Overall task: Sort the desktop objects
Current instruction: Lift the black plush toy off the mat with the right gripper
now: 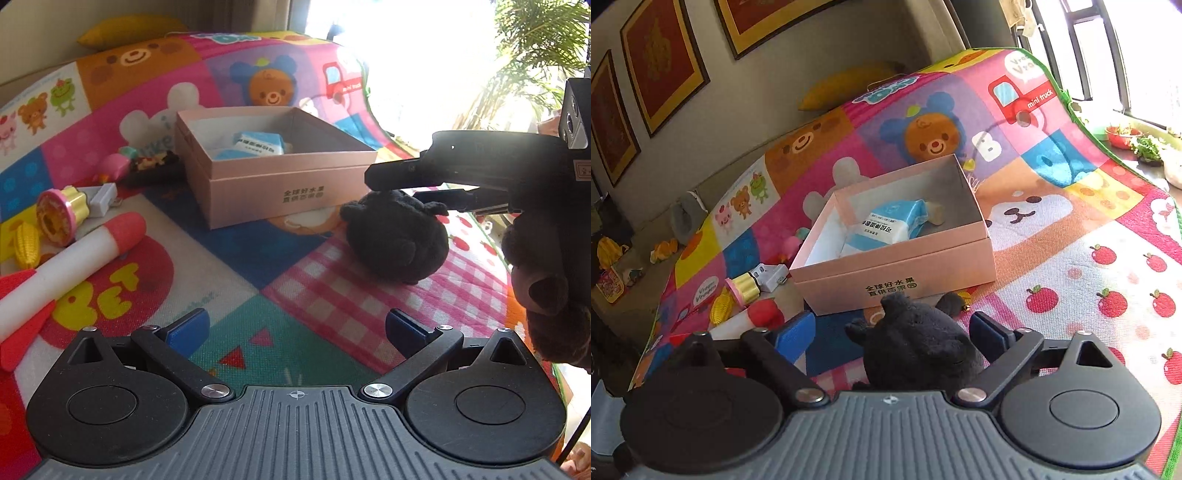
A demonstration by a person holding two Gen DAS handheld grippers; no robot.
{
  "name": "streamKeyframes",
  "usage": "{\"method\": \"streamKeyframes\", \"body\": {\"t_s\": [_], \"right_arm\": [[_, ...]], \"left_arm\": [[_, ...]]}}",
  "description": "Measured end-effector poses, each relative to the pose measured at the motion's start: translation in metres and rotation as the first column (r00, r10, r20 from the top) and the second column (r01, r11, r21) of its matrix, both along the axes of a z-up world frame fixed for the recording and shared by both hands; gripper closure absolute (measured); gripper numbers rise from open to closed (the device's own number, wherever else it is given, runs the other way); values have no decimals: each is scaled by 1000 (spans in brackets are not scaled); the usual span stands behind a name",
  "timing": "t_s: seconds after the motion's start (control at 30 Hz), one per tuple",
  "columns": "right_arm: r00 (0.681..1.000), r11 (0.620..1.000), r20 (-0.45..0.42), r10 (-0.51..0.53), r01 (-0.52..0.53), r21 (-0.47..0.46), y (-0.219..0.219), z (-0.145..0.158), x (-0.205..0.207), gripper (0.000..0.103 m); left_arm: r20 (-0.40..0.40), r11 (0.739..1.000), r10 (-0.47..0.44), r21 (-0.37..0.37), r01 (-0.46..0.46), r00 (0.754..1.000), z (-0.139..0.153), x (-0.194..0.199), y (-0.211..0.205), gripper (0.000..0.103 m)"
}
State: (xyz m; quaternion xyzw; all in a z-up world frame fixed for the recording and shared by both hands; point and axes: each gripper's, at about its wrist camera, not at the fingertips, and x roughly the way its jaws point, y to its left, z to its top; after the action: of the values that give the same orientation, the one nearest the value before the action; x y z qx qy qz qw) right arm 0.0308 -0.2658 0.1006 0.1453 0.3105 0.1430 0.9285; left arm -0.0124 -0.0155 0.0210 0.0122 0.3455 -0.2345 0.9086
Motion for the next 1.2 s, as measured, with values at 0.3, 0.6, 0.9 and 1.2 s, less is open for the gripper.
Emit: {"method": "streamKeyframes", "body": {"t_s": [0.3, 0.6, 0.9, 1.2], "right_arm": [[994, 989, -35, -99, 102, 106, -47, 3, 11, 34], [994, 993, -107, 20, -8, 117, -35, -23, 13, 35], [959, 959, -58, 279, -281, -28, 40, -14, -27, 35], [943, 908, 1, 334, -321, -268, 69, -11, -63, 23]], "left_arm": [[-21, 999, 21, -38, -21, 1000, -1, 8, 2, 0], [38, 999, 30, -29, -29, 999, 16, 8, -8, 0], [56, 973, 222, -82, -217, 973, 31, 15, 47, 0], [105, 941, 325, 58, -332, 940, 20, 19, 74, 0]]}}
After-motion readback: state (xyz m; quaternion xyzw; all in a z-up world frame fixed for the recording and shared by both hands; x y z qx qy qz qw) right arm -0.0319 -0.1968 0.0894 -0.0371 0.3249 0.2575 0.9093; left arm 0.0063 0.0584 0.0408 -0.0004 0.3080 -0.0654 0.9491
